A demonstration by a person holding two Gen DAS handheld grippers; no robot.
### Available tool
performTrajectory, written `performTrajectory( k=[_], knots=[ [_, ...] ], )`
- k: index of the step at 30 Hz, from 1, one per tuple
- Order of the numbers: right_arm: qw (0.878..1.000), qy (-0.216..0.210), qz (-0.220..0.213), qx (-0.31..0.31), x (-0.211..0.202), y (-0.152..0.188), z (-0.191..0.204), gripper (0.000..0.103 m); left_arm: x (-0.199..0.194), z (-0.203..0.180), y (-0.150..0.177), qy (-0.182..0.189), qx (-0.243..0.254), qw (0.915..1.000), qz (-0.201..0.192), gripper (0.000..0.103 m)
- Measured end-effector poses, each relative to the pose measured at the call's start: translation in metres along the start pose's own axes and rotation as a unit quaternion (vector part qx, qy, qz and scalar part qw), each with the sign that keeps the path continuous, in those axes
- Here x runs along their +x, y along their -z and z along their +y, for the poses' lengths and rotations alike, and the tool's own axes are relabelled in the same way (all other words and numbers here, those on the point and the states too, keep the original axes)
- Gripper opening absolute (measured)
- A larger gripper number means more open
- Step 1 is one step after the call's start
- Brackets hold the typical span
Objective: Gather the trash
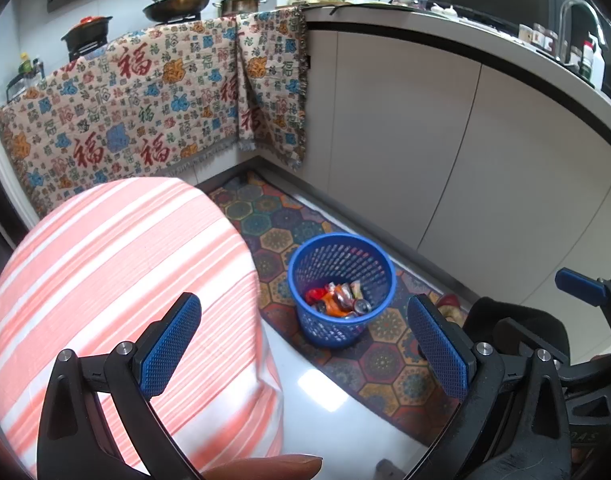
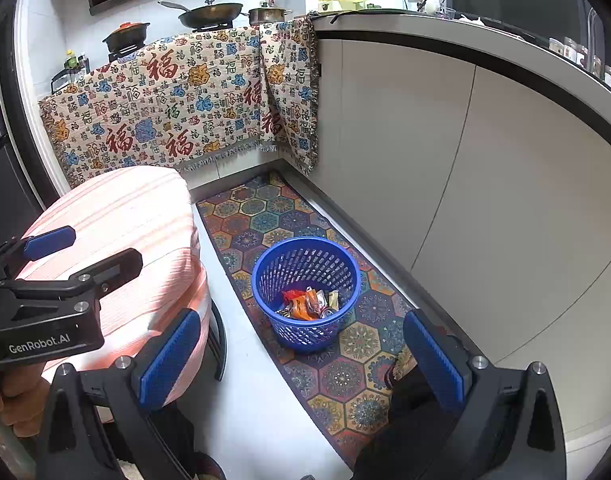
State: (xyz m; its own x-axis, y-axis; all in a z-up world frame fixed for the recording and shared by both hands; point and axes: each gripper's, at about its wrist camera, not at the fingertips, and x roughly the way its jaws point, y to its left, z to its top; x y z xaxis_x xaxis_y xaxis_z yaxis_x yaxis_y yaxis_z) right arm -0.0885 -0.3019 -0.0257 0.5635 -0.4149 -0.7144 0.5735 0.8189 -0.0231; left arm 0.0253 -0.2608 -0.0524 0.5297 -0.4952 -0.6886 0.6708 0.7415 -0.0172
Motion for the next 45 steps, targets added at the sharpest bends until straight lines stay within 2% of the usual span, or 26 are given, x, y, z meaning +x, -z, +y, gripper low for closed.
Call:
performTrajectory(
  k=[40,45],
  knots=[
    [1.000,0.005,0.011,0.008,0.0057,0.0050,0.0016,0.103,0.0066,0.0015,0.0017,0.011,0.003,0.9998,0.015,0.103],
    [1.000,0.007,0.013,0.012,0.0071,0.0057,0.0003,0.103,0.0033,0.0007,0.0040,0.016,0.002,0.9999,0.006,0.101]
  ],
)
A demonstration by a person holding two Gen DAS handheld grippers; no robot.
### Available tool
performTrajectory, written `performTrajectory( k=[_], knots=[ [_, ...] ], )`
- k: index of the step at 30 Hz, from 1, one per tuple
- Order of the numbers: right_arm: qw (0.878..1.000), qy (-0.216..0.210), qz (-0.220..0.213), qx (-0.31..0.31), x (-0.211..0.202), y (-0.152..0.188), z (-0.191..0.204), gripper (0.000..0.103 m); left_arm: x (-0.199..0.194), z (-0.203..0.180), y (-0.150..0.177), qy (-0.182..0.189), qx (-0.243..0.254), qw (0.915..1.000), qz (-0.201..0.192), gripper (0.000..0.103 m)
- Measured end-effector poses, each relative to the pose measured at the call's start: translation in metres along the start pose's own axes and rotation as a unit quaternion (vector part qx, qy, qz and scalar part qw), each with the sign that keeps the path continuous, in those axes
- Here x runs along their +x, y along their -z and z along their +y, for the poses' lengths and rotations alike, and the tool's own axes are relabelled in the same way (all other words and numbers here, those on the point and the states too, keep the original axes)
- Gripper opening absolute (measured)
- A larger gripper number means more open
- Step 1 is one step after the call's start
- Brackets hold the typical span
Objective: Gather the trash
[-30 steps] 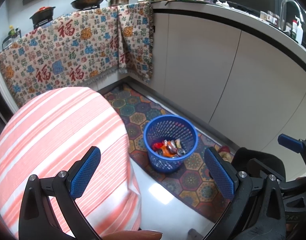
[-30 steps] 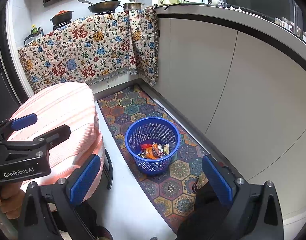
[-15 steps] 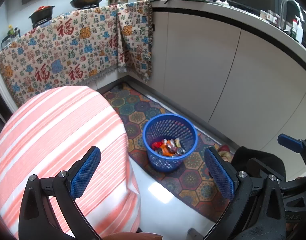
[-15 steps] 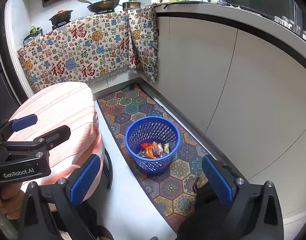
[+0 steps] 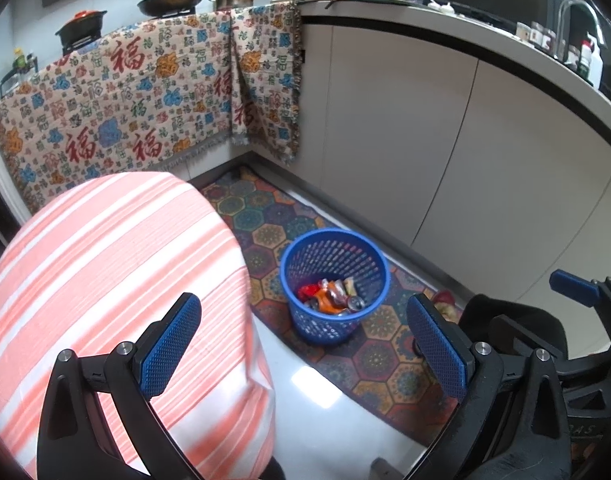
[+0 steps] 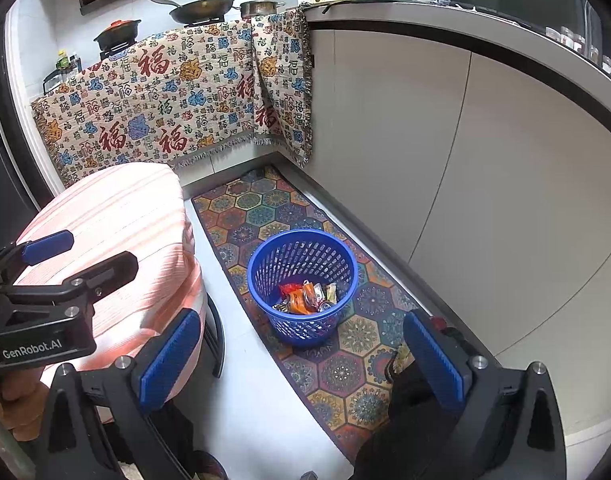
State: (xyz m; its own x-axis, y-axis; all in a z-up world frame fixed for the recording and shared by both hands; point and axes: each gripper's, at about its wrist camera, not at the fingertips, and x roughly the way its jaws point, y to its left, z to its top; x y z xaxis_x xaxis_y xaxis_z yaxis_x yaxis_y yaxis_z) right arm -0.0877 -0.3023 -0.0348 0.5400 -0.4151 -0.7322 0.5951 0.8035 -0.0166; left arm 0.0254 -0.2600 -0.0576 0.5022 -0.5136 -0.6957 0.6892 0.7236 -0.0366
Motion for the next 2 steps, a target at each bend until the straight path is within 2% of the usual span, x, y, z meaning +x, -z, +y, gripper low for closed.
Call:
performTrajectory(
  k=[2],
  knots=[
    [1.000,0.000,0.000,0.002,-0.0003,0.0004,-0.0006,0.103,0.0000,0.0002,-0.0006,-0.002,0.002,1.0000,-0.001,0.101]
  ],
)
